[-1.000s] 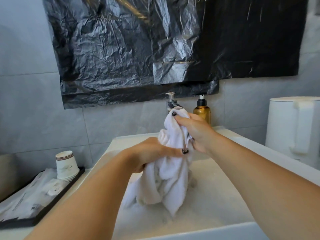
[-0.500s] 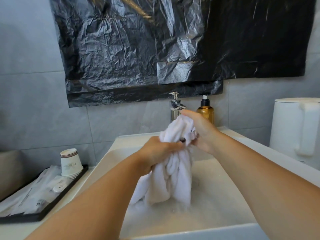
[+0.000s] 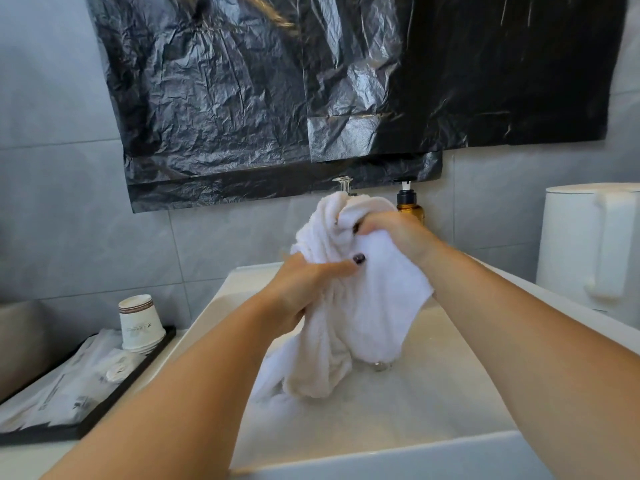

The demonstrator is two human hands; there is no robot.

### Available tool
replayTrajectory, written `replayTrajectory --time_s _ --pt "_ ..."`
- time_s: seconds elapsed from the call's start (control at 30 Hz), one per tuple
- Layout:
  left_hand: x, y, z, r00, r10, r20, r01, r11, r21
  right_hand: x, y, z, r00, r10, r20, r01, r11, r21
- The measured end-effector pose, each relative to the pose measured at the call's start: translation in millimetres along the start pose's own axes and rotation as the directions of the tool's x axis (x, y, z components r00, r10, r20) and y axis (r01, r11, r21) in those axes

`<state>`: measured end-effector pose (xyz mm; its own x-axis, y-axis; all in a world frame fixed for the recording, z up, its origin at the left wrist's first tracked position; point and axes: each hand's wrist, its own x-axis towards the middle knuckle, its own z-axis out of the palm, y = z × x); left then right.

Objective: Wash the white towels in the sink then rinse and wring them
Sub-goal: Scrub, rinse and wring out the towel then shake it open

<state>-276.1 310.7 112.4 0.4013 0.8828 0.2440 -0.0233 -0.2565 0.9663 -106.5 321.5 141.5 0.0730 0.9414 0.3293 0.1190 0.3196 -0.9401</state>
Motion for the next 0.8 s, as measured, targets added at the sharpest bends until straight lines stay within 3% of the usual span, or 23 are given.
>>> replayTrajectory --time_s 0.1,0.17,0.27,0.37,0.43,0.5,0.57,0.63,0.7,0.8 --pt "-7 -7 9 0.950 -0.196 0.243 0.141 0.963 0.228 -2 -7 -1 0.979 -0.172 0.112 0.123 0.928 0.351" --pt "-8 -12 17 0.883 -0.326 0.337 0.198 0.911 0.362 -8 -12 -4 0.974 -0.211 0.087 0.148 0.874 0.463" --pt "-6 -14 23 0.812 -0.406 0.419 0.221 0.879 0.423 -10 -13 -15 0.984 -0.171 -0.056 0.177 0.867 0.465" --pt "-4 -10 17 0.763 -0.464 0.450 0.228 0.845 0.484 -5 -2 -28 0.961 0.014 -0.276 0.100 0.914 0.394" --pt "-3 -8 11 0.795 -0.458 0.397 0.215 0.826 0.521 -4 3 -40 0.923 0.110 -0.369 0.022 0.941 0.337" --pt "0 -6 2 0.892 -0.386 0.237 0.221 0.827 0.517 -3 3 -45 0.892 0.198 -0.406 -0.111 0.968 0.227" --pt "5 -4 -10 0.964 -0.266 -0.005 0.235 0.843 0.484 -7 4 -41 0.891 0.309 -0.332 -0.352 0.933 -0.076" --pt "8 -1 -18 0.974 -0.108 -0.198 0.199 0.823 0.532 -11 12 -31 0.849 0.496 -0.184 -0.515 0.693 -0.505" --pt "9 2 -19 0.966 0.021 -0.259 0.152 0.763 0.628 -16 15 -18 0.747 0.662 -0.059 -0.507 0.511 -0.694" --pt "10 2 -17 0.945 0.099 -0.313 0.130 0.763 0.633 -22 6 -17 0.745 0.666 -0.019 -0.427 0.455 -0.781"
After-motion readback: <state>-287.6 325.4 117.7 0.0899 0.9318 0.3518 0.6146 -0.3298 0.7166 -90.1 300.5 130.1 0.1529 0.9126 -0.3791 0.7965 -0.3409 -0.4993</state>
